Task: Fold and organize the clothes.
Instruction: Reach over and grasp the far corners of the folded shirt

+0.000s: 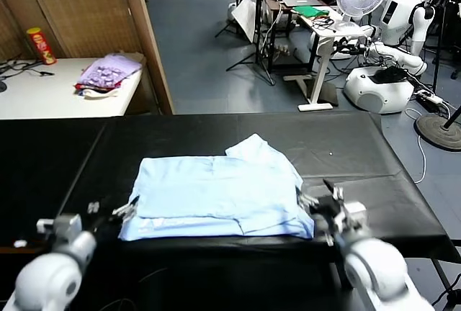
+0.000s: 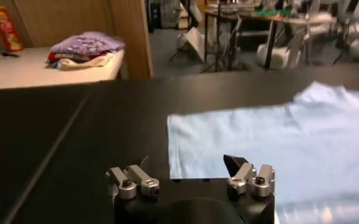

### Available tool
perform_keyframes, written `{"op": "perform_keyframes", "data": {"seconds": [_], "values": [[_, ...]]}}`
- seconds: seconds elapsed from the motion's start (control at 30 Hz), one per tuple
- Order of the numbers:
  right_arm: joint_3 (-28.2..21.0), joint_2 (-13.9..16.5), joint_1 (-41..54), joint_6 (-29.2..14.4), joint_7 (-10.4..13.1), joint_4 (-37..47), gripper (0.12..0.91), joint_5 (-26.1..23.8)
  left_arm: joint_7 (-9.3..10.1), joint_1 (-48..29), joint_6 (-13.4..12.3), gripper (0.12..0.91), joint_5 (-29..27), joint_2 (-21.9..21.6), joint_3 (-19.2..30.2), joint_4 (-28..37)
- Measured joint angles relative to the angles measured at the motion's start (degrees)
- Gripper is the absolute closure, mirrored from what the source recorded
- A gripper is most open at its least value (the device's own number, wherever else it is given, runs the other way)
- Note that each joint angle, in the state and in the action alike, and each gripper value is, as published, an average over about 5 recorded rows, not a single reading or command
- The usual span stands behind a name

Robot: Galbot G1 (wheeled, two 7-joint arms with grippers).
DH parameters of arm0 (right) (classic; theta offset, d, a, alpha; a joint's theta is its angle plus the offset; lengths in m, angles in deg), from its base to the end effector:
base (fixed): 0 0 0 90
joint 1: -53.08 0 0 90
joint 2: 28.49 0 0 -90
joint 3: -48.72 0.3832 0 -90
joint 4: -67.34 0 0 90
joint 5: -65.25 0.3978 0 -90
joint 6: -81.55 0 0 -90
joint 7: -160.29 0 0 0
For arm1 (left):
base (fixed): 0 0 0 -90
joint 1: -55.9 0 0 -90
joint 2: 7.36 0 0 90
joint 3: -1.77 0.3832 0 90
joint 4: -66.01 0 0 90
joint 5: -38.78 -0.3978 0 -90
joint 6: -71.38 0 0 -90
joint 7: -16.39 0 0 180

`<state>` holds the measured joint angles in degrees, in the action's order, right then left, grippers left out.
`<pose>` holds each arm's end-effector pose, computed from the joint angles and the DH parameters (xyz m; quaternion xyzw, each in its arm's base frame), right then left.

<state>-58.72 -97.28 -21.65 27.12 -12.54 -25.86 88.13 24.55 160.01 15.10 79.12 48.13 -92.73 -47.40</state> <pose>0.4655 -0.0196 -0.2664 0.0835 -0.9740 0.0606 0.2015 0.3117 0.1512 -0.2529 -0.0293 -0.9729 0.0091 0.2290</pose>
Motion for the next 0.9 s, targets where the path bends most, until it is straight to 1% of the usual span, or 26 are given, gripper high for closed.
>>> {"op": "perform_keyframes", "data": {"seconds": [0.07, 0.17, 0.33, 0.43, 0.6, 0.7, 0.8, 0.83, 0.9], "values": [[-1.5, -1.2, 3.3, -0.4, -0.6, 4.4, 0.227, -0.1, 0.04, -4.7, 0.7, 0.232, 1.2, -0.5, 2.5, 3.5], [-3.4, -2.9, 7.4, -0.8, -2.1, 10.2, 0.227, -0.3, 0.27, -10.8, 2.0, 0.232, 3.1, -0.9, 6.1, 8.3], [-6.0, -5.3, 12.8, -0.9, -5.4, 18.3, 0.227, -1.3, 1.76, -19.3, 4.3, 0.232, 6.0, -0.2, 11.1, 15.7], [-6.7, -6.6, 15.3, -0.9, -6.4, 22.4, 0.227, -1.7, 1.95, -23.5, 4.5, 0.232, 6.4, 0.7, 13.1, 20.0], [-7.0, -8.6, 17.8, -0.9, -6.8, 27.7, 0.243, -1.8, 1.29, -28.3, 4.4, 0.232, 5.7, 1.8, 15.2, 25.8], [-7.1, -9.7, 18.5, -1.0, -6.8, 29.6, 0.317, -1.8, 0.46, -29.6, 4.7, 0.232, 5.3, 2.0, 15.8, 27.8], [-7.1, -10.5, 18.9, -1.2, -6.8, 30.8, 0.455, -1.9, -0.11, -30.0, 5.2, 0.243, 5.1, 2.0, 16.1, 28.8], [-7.2, -10.7, 19.0, -1.3, -6.8, 31.1, 0.504, -1.9, -0.27, -30.1, 5.3, 0.264, 5.1, 1.9, 16.2, 29.1], [-7.2, -11.2, 19.2, -1.4, -6.8, 31.7, 0.604, -1.9, -0.45, -30.1, 5.5, 0.339, 5.0, 1.7, 16.3, 29.5]]}}
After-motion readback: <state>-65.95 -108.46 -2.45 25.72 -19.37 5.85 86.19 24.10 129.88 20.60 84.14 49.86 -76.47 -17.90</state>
